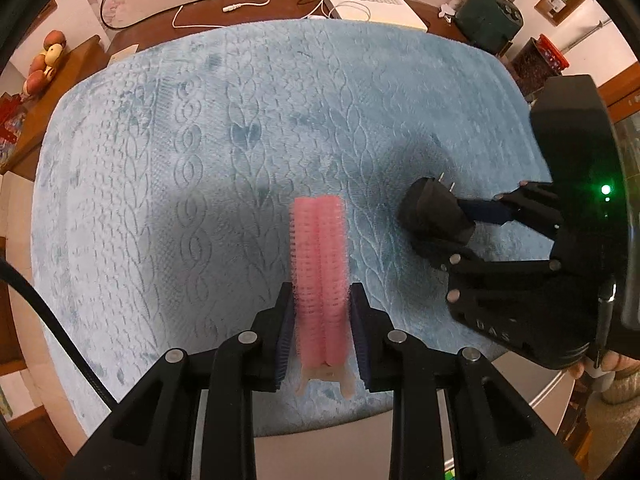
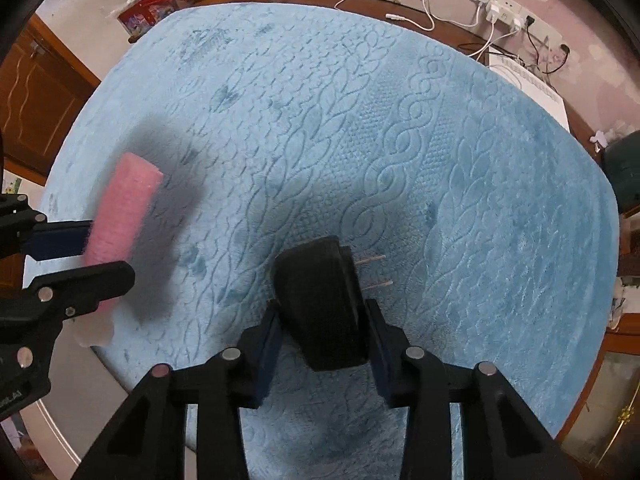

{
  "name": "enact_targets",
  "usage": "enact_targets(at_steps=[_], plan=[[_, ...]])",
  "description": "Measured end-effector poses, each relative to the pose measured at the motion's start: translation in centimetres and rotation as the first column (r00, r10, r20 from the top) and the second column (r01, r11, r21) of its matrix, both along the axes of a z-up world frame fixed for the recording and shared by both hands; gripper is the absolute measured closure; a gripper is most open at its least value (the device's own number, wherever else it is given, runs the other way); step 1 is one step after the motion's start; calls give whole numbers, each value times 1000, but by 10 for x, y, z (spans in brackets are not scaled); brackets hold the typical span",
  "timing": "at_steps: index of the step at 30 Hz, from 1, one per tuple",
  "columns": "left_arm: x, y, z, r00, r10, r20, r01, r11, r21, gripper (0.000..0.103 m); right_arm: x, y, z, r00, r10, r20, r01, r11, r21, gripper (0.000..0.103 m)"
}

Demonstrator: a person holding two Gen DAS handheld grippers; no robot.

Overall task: Organize rigid objects
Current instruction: 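Lower the hair roller into the tray with the left tool while the right tool drops the charger in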

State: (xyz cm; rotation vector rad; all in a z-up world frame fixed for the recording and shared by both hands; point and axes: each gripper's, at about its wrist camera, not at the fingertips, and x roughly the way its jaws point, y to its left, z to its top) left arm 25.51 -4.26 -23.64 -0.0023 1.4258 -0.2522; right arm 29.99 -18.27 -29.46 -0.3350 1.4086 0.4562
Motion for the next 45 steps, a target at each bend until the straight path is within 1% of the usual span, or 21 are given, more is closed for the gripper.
enact_targets(at_steps=[1, 2, 4, 6, 10, 12, 16, 19, 22, 25, 27, 30, 35, 42, 45], plan=[[-2, 6, 3, 1000, 0, 4, 0, 1000, 0, 75, -1, 0, 1, 1000, 0, 5, 0, 1000, -3, 64], [-4, 0, 13, 1000, -2, 9, 2, 1000, 3, 75, -1, 0, 2, 1000, -3, 9, 3, 1000, -4, 64], [-4, -3, 20, 1000, -8, 24, 8, 1000, 9, 75, -3, -2, 7, 1000, -15, 13, 15, 1000, 7, 64], [-2, -8, 26, 999, -12, 36, 11, 1000, 11, 75, -6, -6, 15, 999, -39, 17, 38, 998, 40, 64], [-16, -1, 38, 998, -20, 56, 20, 1000, 5, 75, -14, -13, 34, 996, -78, 45, 74, 994, 85, 64], [-21, -2, 44, 997, -26, 69, 25, 1000, 6, 75, -21, -17, 49, 992, -101, 70, 92, 989, 114, 64], [-34, -5, 60, 994, -41, 100, 42, 999, -4, 75, -47, -21, 79, 983, -143, 112, 122, 978, 171, 64], [-49, -3, 80, 989, -65, 135, 67, 998, -10, 75, -76, -25, 106, 973, -177, 148, 145, 967, 209, 64], [-61, -2, 95, 982, -88, 168, 91, 996, -14, 75, -96, -25, 123, 963, -198, 183, 154, 961, 228, 64], [-80, 0, 111, 972, -121, 203, 126, 992, -15, 75, -128, -28, 140, 951, -232, 206, 178, 952, 249, 64], [-87, 2, 114, 967, -139, 216, 145, 989, -11, 75, -147, -30, 148, 944, -253, 212, 196, 946, 259, 64], [-108, 4, 120, 958, -171, 230, 178, 984, -8, 75, -171, -32, 152, 935, -284, 213, 225, 938, 263, 64], [-140, 1, 117, 944, -233, 233, 239, 971, 5, 75, -203, -36, 149, 921, -338, 194, 286, 924, 255, 64], [-178, -7, 97, 932, -308, 194, 314, 950, 0, 75, -229, -37, 128, 900, -401, 174, 367, 909, 195, 64], [-188, -13, 86, 927, -325, 185, 327, 945, 22, 75, -234, -37, 113, 893, -417, 166, 393, 905, 159, 64]])
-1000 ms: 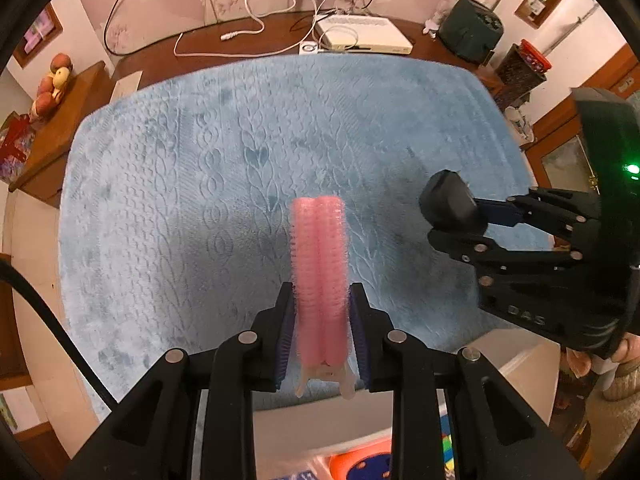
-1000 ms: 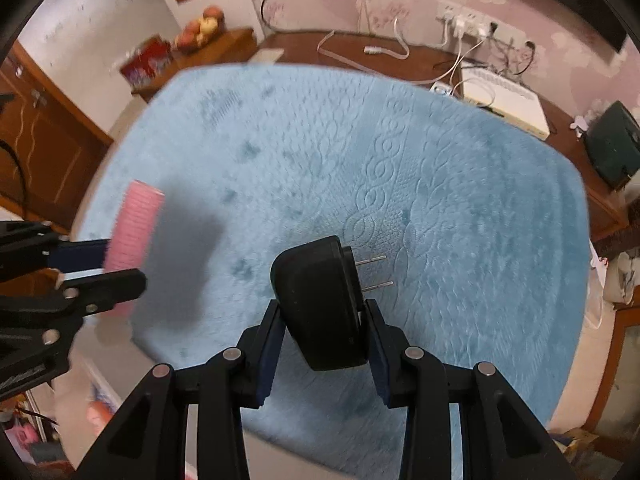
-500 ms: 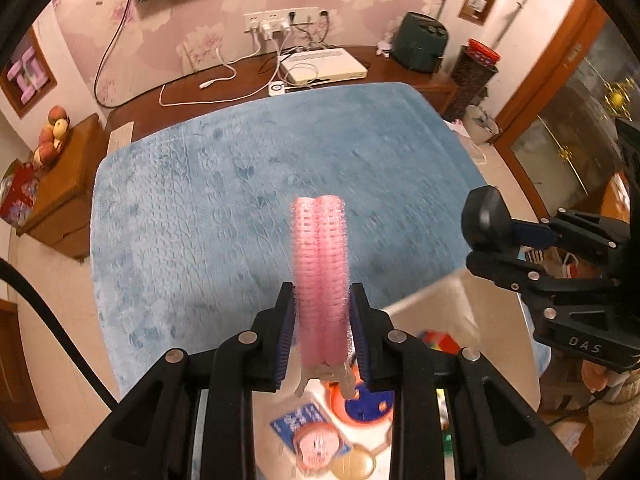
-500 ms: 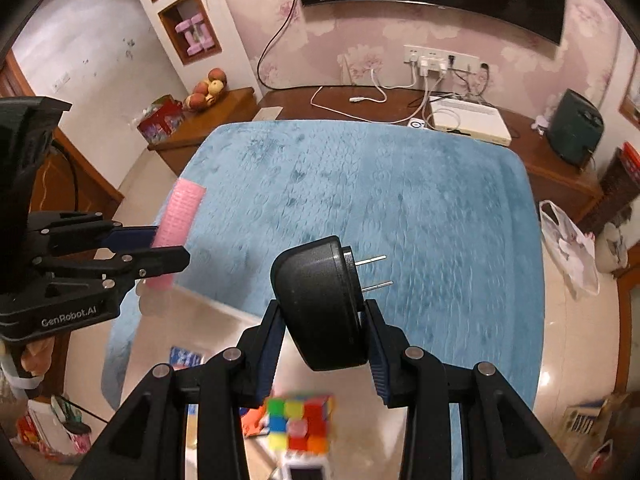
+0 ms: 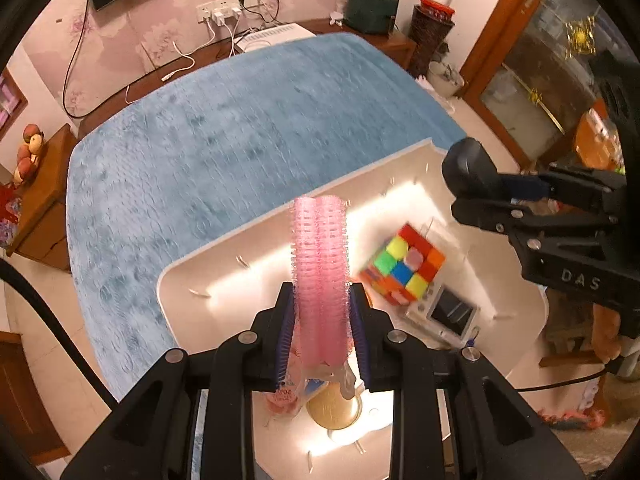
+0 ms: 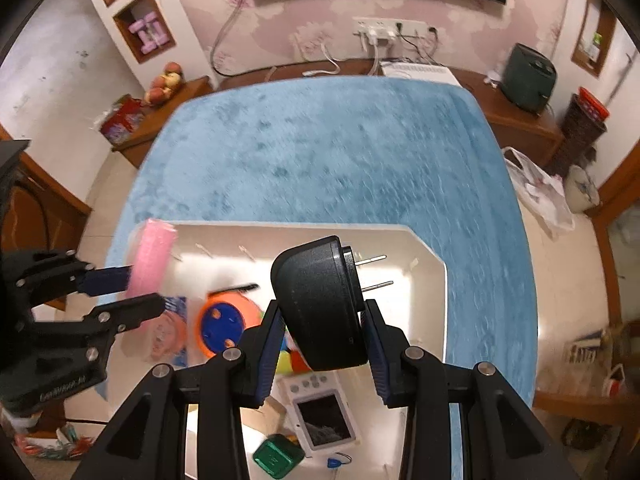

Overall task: Organize rigid objects
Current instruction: 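Lower the hair roller into the tray with the left tool while the right tool drops the charger in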

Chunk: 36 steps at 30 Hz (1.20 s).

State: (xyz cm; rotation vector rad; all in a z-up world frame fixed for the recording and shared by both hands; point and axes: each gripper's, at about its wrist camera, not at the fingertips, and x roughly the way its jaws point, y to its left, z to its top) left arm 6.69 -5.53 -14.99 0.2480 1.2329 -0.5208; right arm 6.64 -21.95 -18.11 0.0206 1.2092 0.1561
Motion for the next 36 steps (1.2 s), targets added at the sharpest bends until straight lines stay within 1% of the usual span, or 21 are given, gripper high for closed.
enact_targets(at_steps=[2, 6, 12, 19, 24, 25, 26, 28, 30, 31, 32, 33, 36], plan=[[-4, -3, -10, 1000, -5, -17, 5, 1000, 7, 75, -3, -1, -12, 1000, -18, -20, 18, 1000, -14, 64], [-10, -8, -24, 1000, -9, -23, 10, 1000, 29, 75, -1, -3, -31, 998, -43, -54, 42, 999, -24, 64], [-8, -11, -42, 999, 10, -53, -8, 999, 47, 75, 8, -3, -47, 995, -54, -84, 50, 998, -40, 64], [-3, -7, -63, 990, 53, -127, -48, 998, 47, 74, 19, 0, -55, 993, -41, -112, 34, 997, -66, 63], [-2, -7, -72, 988, 71, -141, -61, 995, 73, 73, 22, 5, -54, 993, -24, -117, 13, 995, -97, 63], [-2, -7, -73, 987, 76, -140, -66, 995, 80, 73, 21, 7, -53, 993, -20, -115, 8, 994, -108, 60], [-1, -7, -73, 987, 80, -140, -69, 994, 85, 71, 21, 7, -52, 994, -16, -109, 3, 993, -119, 54], [0, -7, -72, 987, 91, -129, -79, 992, 94, 62, 17, 9, -49, 996, -7, -93, -5, 993, -120, 46], [-1, -6, -69, 989, 97, -111, -86, 992, 97, 46, 14, 10, -45, 997, 1, -82, -10, 994, -112, 45], [-2, -5, -67, 990, 98, -97, -89, 991, 95, 42, 12, 11, -43, 997, 4, -77, -13, 994, -112, 45], [-2, -5, -65, 991, 101, -88, -93, 991, 94, 36, 11, 12, -42, 997, 7, -73, -15, 993, -113, 45], [-3, -4, -63, 991, 105, -81, -97, 991, 92, 34, 10, 13, -40, 998, 9, -68, -17, 993, -117, 45], [-5, -2, -57, 991, 115, -74, -108, 990, 91, 33, 5, 15, -35, 998, 5, -58, -11, 994, -113, 44]])
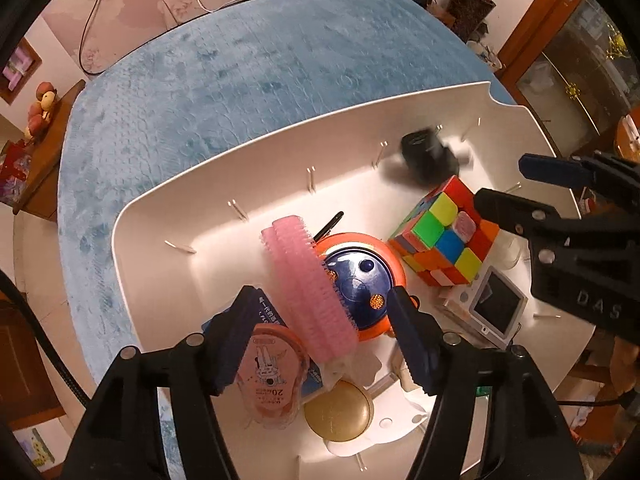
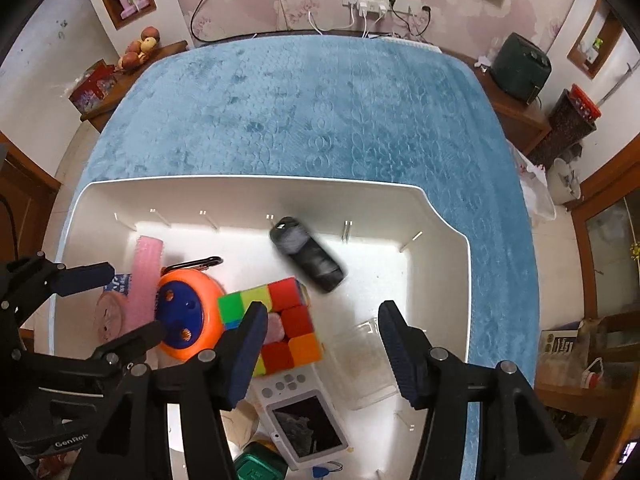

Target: Organize rigid objects

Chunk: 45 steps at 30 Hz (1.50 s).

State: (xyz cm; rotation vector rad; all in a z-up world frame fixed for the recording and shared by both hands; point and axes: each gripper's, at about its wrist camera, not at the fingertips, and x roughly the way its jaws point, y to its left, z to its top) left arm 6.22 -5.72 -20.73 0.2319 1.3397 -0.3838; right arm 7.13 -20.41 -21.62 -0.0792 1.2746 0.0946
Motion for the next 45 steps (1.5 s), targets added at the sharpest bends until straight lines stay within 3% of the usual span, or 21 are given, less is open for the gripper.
enact_targets(at_steps=[13, 27, 32, 35, 45], plan=[[-15, 18, 35, 994, 50, 99, -49, 999, -8, 33, -31, 9, 25, 998, -34, 50, 33, 999, 32, 44], [-44, 56, 77, 968, 157, 194, -151, 987, -47, 33, -85, 22, 79, 980, -120, 159, 108, 991, 82, 44], [-54, 67, 95, 954, 188, 235, -181, 982, -48, 33, -101, 28, 100, 972, -135, 192, 116, 988, 106, 43], [-60, 71, 108, 944, 208, 255, -199, 978, -61, 33, -110, 29, 113, 966, -139, 216, 116, 986, 117, 37], [-83, 79, 144, 900, 284, 331, -270, 959, -86, 33, -129, 28, 154, 949, -158, 274, 123, 982, 140, 34]])
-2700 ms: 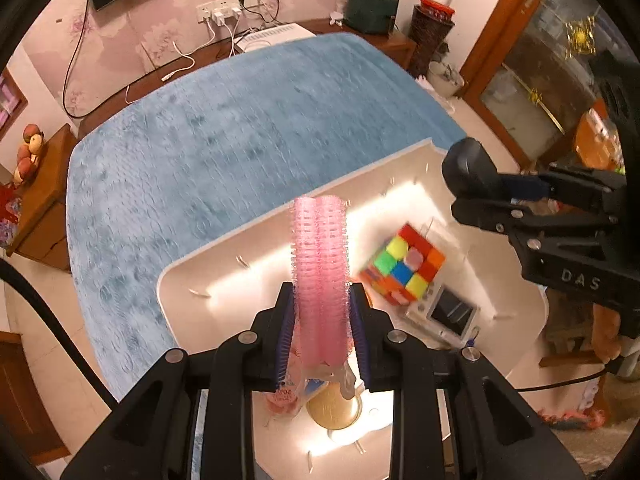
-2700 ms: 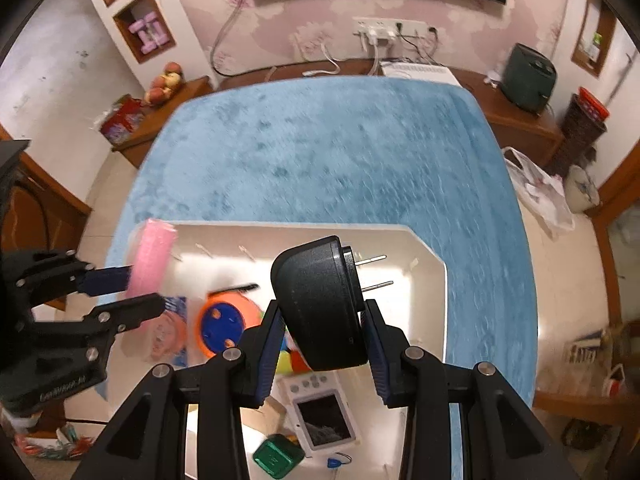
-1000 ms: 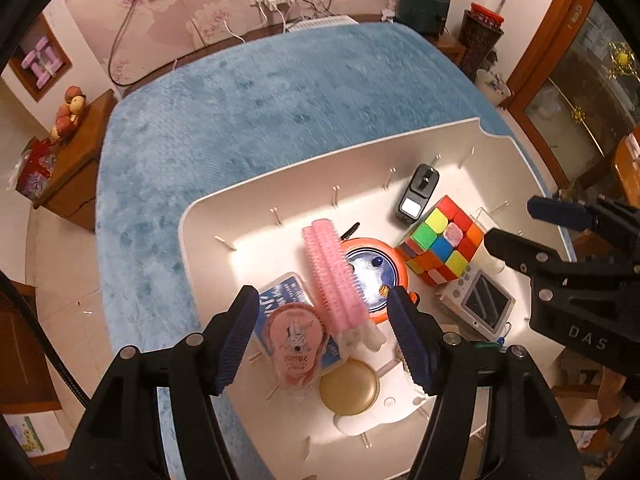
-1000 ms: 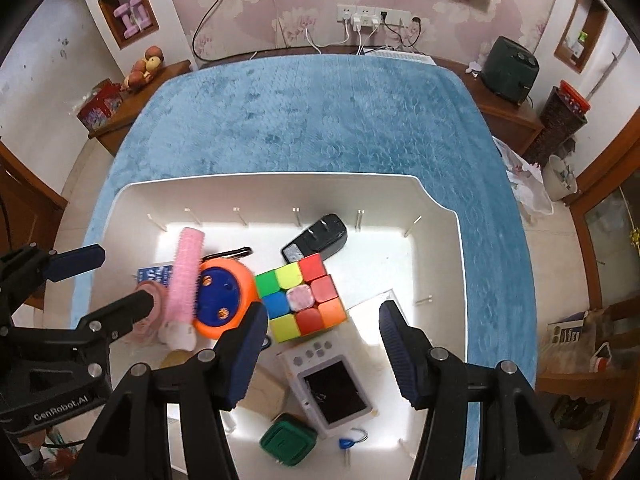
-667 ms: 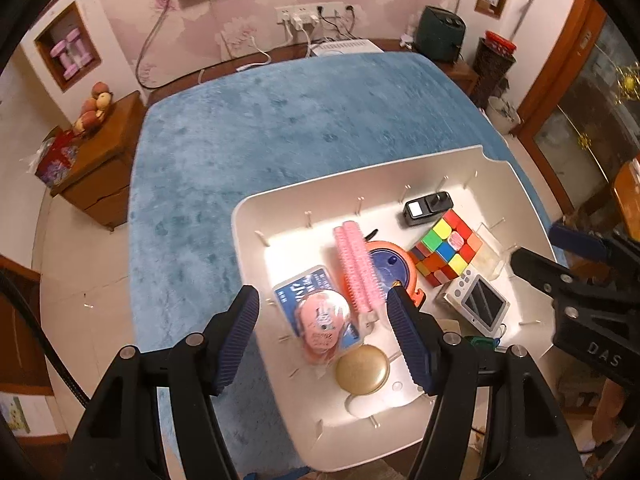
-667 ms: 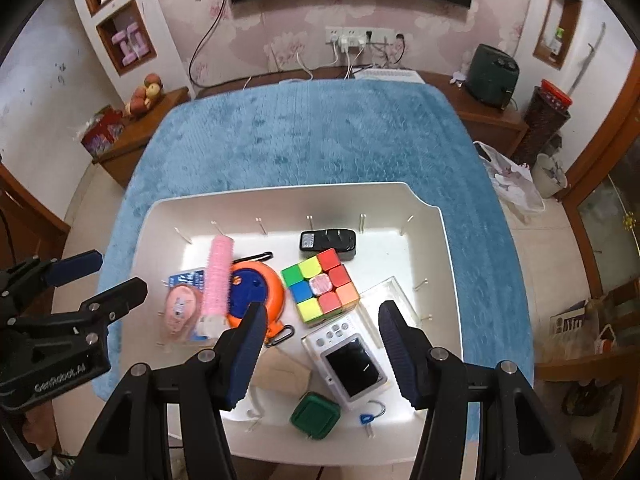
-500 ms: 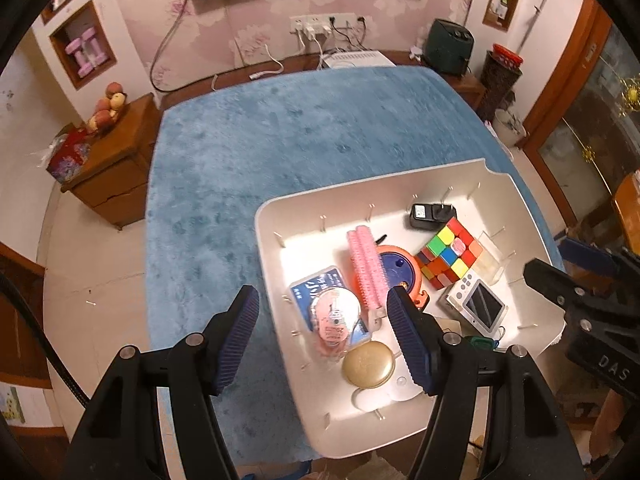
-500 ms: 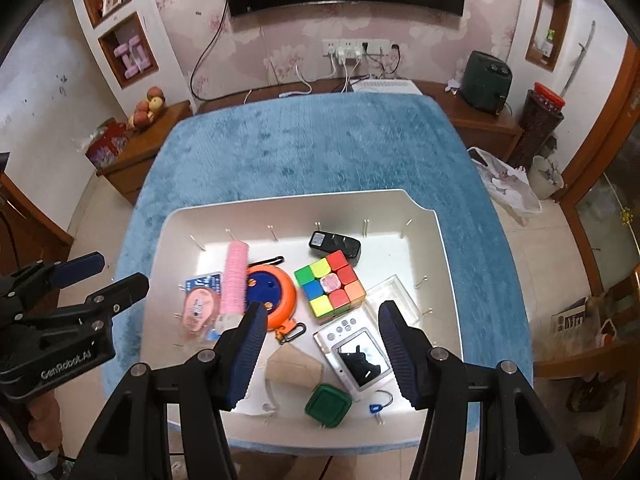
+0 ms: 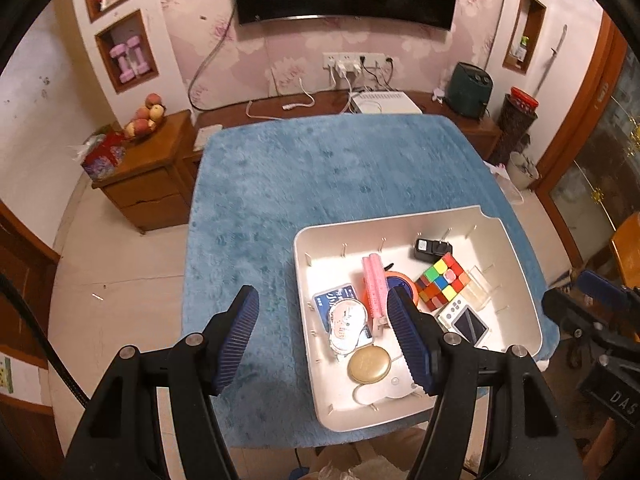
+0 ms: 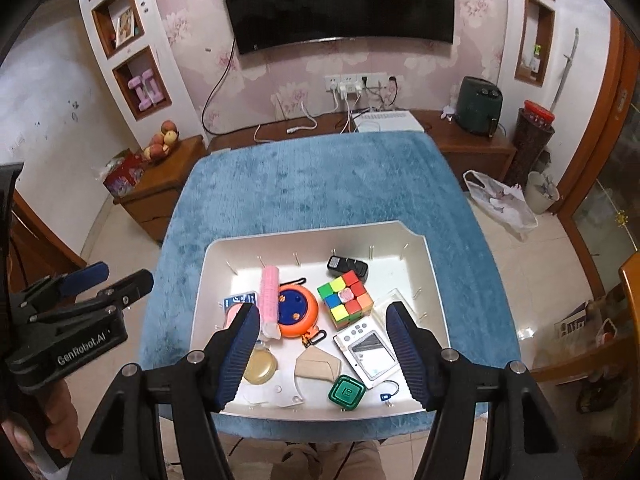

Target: Organize rigid objects

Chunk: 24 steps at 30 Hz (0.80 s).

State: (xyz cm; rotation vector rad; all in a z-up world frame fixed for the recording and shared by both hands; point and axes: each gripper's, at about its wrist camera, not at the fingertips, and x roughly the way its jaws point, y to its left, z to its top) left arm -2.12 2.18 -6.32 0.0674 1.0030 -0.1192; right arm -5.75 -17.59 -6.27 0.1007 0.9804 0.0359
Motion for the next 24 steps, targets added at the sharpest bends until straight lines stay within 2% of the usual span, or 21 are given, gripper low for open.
enact_targets(at_steps=[7, 11, 20, 24], plan=[[-14, -2, 19, 998, 35, 44, -35, 999, -2, 33, -8, -1, 21, 999, 13, 49, -11, 999, -31, 31], [-17, -4, 25, 996, 65, 59, -65, 998, -6, 33, -12, -5, 28, 997, 6, 73, -3, 999, -48, 24], [-21, -7, 30, 990, 110, 92, -110, 994, -5, 32, -3, -10, 32, 997, 25, 75, -21, 998, -56, 24], [-22, -9, 31, 987, 125, 103, -125, 992, -3, 28, 1, -11, 30, 997, 31, 67, -27, 998, -61, 24]])
